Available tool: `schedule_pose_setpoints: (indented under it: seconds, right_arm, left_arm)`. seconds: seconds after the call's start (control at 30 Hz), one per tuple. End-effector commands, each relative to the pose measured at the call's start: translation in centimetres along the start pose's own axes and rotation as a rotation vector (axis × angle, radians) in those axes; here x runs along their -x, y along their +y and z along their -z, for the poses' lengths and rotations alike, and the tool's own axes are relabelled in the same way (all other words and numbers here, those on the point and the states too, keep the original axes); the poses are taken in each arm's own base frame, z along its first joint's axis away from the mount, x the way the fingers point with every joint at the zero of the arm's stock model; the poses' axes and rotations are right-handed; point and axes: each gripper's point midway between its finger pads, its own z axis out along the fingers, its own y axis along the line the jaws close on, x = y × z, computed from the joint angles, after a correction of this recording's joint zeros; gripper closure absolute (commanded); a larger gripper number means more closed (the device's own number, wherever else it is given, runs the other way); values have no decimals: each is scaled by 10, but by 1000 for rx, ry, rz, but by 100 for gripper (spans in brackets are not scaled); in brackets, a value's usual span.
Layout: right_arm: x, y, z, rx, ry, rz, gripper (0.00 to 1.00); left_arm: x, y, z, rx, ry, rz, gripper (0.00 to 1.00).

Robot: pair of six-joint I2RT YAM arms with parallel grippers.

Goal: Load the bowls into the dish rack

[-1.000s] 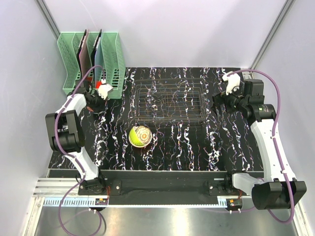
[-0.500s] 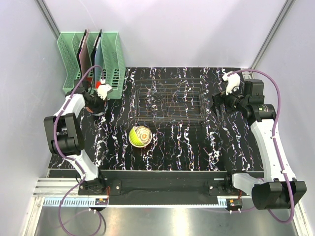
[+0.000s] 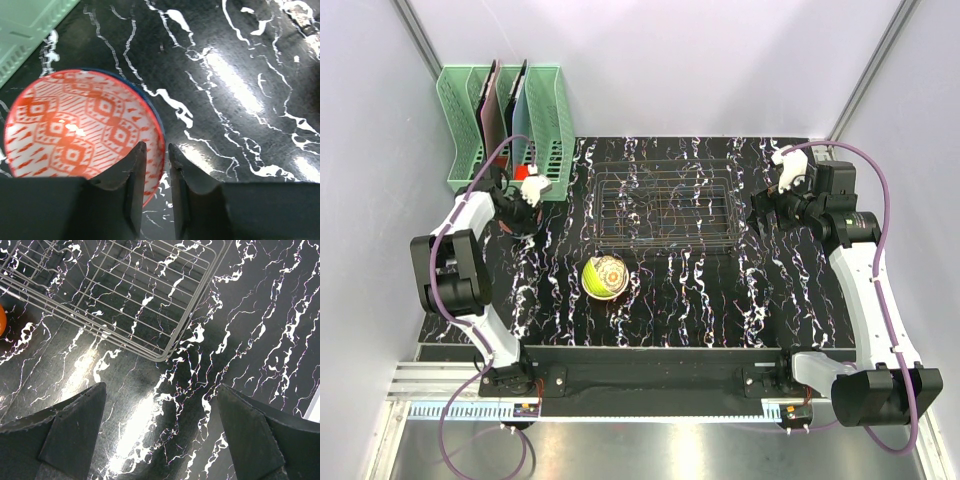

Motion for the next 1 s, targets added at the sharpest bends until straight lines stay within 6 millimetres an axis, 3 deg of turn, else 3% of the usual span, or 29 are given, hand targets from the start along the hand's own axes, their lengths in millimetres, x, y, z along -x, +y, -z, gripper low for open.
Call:
schedule_pose_setpoints:
  seconds: [0.0, 0.13, 0.47, 0.97]
  right_arm:
    - [13, 2, 5, 5, -51, 13, 0]
    - [15, 2, 5, 6, -54, 12, 0]
    - [15, 6, 3, 33, -56, 0, 0]
    - [16, 8, 1, 50, -52, -11, 0]
  left_arm:
    - [-5, -13, -9, -63, -2, 1, 74]
    - [-3, -15, -9, -72, -8, 2, 81]
    - [0, -16, -7, -74, -10, 1, 88]
    - [18, -18, 14, -59, -51, -9, 96]
